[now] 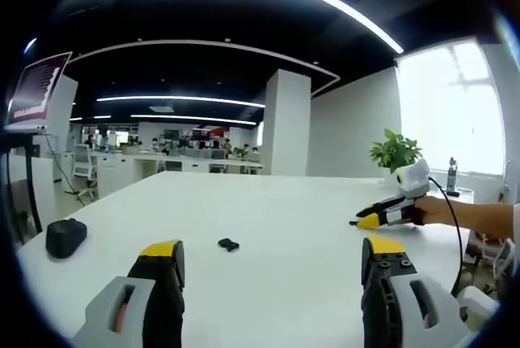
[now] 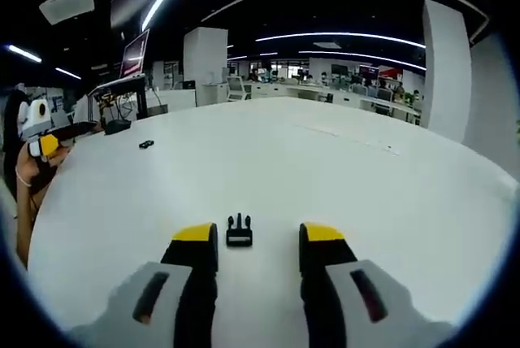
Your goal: Snap the two parts of the plastic buckle together until the buckle closes and remains connected.
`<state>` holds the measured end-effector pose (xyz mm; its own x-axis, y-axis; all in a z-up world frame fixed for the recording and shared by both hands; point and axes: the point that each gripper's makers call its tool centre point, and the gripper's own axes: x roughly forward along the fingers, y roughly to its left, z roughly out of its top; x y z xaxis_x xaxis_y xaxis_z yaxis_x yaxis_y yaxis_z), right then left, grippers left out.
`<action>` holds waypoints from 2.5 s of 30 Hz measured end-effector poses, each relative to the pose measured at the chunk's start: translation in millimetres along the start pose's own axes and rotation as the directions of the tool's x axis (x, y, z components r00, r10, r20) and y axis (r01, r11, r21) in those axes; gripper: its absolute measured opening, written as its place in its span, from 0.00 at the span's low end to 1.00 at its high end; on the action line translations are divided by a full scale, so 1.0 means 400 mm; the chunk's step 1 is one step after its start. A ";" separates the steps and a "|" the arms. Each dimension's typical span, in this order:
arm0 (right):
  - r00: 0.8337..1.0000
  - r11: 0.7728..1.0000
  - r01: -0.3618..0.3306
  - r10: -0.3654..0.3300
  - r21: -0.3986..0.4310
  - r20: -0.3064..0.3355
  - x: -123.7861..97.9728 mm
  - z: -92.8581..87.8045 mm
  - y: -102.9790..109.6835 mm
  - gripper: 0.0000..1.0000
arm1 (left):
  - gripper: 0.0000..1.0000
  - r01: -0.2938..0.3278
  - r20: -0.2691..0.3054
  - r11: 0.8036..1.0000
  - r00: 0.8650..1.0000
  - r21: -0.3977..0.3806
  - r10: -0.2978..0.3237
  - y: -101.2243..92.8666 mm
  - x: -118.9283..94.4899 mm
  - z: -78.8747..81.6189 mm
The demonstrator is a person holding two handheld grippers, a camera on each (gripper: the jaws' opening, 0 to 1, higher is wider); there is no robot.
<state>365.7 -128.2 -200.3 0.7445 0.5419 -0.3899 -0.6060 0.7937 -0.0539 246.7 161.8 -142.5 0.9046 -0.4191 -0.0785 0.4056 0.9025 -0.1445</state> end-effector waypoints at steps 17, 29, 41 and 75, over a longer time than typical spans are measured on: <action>0.999 0.999 -0.034 0.034 -0.010 -0.013 0.002 0.002 0.020 0.21 | 0.91 -0.002 0.004 1.000 1.000 -0.002 0.002 0.003 -0.001 0.006; 0.999 0.999 -0.050 0.050 -0.020 -0.017 0.005 0.004 0.027 0.13 | 0.91 -0.001 0.001 1.000 1.000 -0.002 0.001 0.002 -0.002 0.003; 0.999 0.998 -0.052 0.052 -0.027 0.004 -0.015 0.018 0.039 0.12 | 0.91 0.000 -0.002 1.000 1.000 -0.001 0.000 -0.001 -0.003 0.001; 0.987 0.984 -0.147 0.153 -0.101 0.056 -0.040 0.029 0.113 0.12 | 0.84 -0.075 -0.014 0.997 0.997 0.004 0.075 0.019 0.057 -0.001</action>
<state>329.5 -97.8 -185.6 0.6571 0.6719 -0.3416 -0.7343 0.6730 -0.0889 270.3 159.0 -145.9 0.9304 -0.3517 -0.1028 0.3373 0.9317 -0.1347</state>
